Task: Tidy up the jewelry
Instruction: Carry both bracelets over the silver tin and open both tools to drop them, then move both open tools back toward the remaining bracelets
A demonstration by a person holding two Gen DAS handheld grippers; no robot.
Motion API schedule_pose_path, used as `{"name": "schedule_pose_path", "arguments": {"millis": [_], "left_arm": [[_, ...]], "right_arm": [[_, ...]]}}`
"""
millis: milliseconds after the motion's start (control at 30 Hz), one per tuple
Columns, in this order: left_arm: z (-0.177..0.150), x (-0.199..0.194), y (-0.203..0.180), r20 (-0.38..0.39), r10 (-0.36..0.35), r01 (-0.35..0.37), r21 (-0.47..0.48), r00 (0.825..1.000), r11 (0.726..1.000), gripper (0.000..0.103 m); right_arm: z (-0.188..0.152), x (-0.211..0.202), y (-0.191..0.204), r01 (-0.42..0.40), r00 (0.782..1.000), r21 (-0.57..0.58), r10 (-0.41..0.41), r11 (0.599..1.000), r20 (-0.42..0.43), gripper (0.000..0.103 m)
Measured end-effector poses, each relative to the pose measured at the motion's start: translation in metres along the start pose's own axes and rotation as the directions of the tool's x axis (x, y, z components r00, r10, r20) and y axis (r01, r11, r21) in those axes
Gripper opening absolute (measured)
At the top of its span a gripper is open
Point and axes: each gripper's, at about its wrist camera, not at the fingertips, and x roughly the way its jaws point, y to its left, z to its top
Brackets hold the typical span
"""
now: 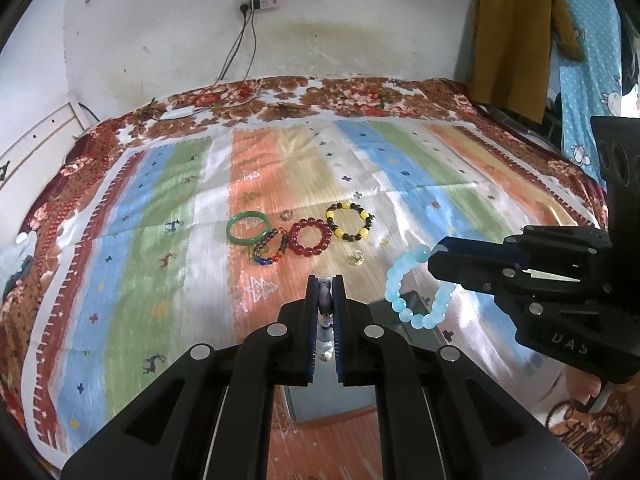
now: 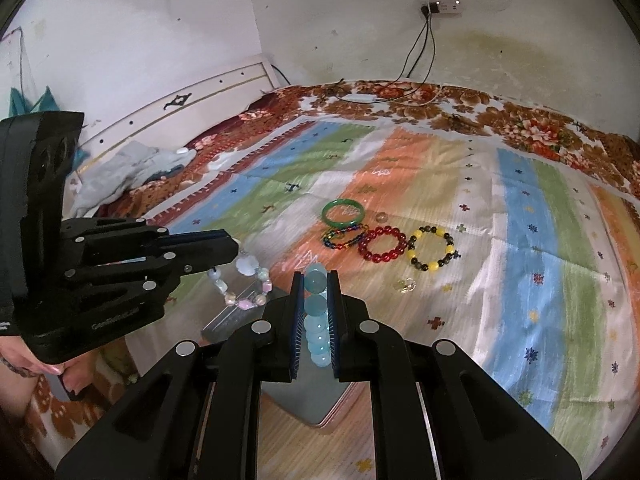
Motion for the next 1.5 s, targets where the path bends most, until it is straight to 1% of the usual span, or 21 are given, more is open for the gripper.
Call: {"name": "schedule_pose_path", "arguments": {"millis": [167,200,233,267,300,333,367,467,567,667,700,767,800,967,1167,1267,1333,1500], "left_arm": [[-0.006,0.0,0.0,-0.017,-0.019,0.019,-0.02,1.0,1.0,0.007],[-0.007,0.0,0.001,-0.019,-0.022,0.021,-0.029,1.0,0.999,0.011],[-0.008,0.0,0.003,-0.023,-0.022,0.021,-0.04,1.0,0.999,0.028],[-0.008,0.0,0.003,-0.023,-0.027,0.026,-0.042,0.999,0.999,0.034],[-0.007,0.0,0.004,-0.021,-0.024,0.023,-0.043,0.999,0.999,0.038],[-0.007,0.0,0.006,-0.019,-0.014,0.013,-0.048,1.0,0.999,0.037],[-0.006,0.0,0.008,-0.018,-0.006,0.005,-0.056,1.0,0.998,0.037],[-0.006,0.002,0.015,-0.03,0.005,-0.007,-0.078,1.0,0.997,0.039],[-0.006,0.004,0.021,-0.04,0.013,-0.017,-0.095,0.999,0.995,0.043],[-0.006,0.007,0.028,-0.049,0.007,-0.013,-0.121,0.999,0.993,0.045],[-0.005,0.008,0.03,-0.053,0.009,-0.016,-0.127,0.999,0.992,0.048],[-0.004,0.011,0.033,-0.061,0.018,-0.026,-0.131,0.998,0.991,0.048],[-0.004,0.013,0.034,-0.066,0.024,-0.032,-0.133,0.998,0.991,0.05],[0.0,0.023,0.04,-0.09,0.033,-0.045,-0.135,0.995,0.99,0.055],[0.006,0.034,0.048,-0.106,0.036,-0.05,-0.141,0.994,0.989,0.06],[0.009,0.039,0.049,-0.111,0.034,-0.05,-0.139,0.993,0.989,0.061],[0.012,0.044,0.05,-0.118,0.043,-0.058,-0.133,0.992,0.989,0.063],[0.019,0.059,0.054,-0.144,0.06,-0.079,-0.126,0.988,0.989,0.064]], "right_arm": [[-0.006,0.0,-0.001,-0.015,1.0,0.024,0.016,1.0,-0.012,0.012],[-0.007,0.001,-0.002,-0.018,1.0,0.031,0.019,0.999,-0.018,0.012],[-0.008,0.003,-0.003,-0.02,0.999,0.038,0.022,0.999,-0.03,0.012],[-0.008,0.004,-0.004,-0.016,0.999,0.043,0.017,0.999,-0.033,0.014],[-0.008,0.004,-0.005,-0.012,0.999,0.047,0.014,0.999,-0.032,0.021],[-0.008,0.003,-0.007,-0.01,1.0,0.055,0.012,0.998,-0.028,0.027],[-0.007,0.002,-0.009,-0.008,1.0,0.064,0.009,0.998,-0.025,0.036],[-0.007,0.002,-0.016,0.007,1.0,0.087,-0.005,0.996,-0.026,0.039],[-0.007,0.005,-0.023,0.022,0.999,0.111,-0.019,0.994,-0.034,0.042],[-0.006,0.005,-0.028,0.031,0.999,0.12,-0.028,0.992,-0.033,0.047],[-0.006,0.006,-0.029,0.034,0.999,0.122,-0.03,0.992,-0.034,0.049],[-0.006,0.009,-0.031,0.042,0.998,0.125,-0.037,0.991,-0.042,0.051],[-0.006,0.01,-0.032,0.046,0.998,0.128,-0.041,0.991,-0.046,0.053],[-0.004,0.017,-0.039,0.053,0.997,0.143,-0.046,0.988,-0.056,0.056],[0.0,0.025,-0.049,0.069,0.996,0.168,-0.059,0.983,-0.065,0.057],[0.002,0.029,-0.052,0.077,0.996,0.17,-0.066,0.982,-0.066,0.057],[0.005,0.033,-0.055,0.081,0.995,0.176,-0.069,0.981,-0.074,0.057],[0.013,0.043,-0.065,0.102,0.992,0.186,-0.087,0.977,-0.086,0.058]]}}
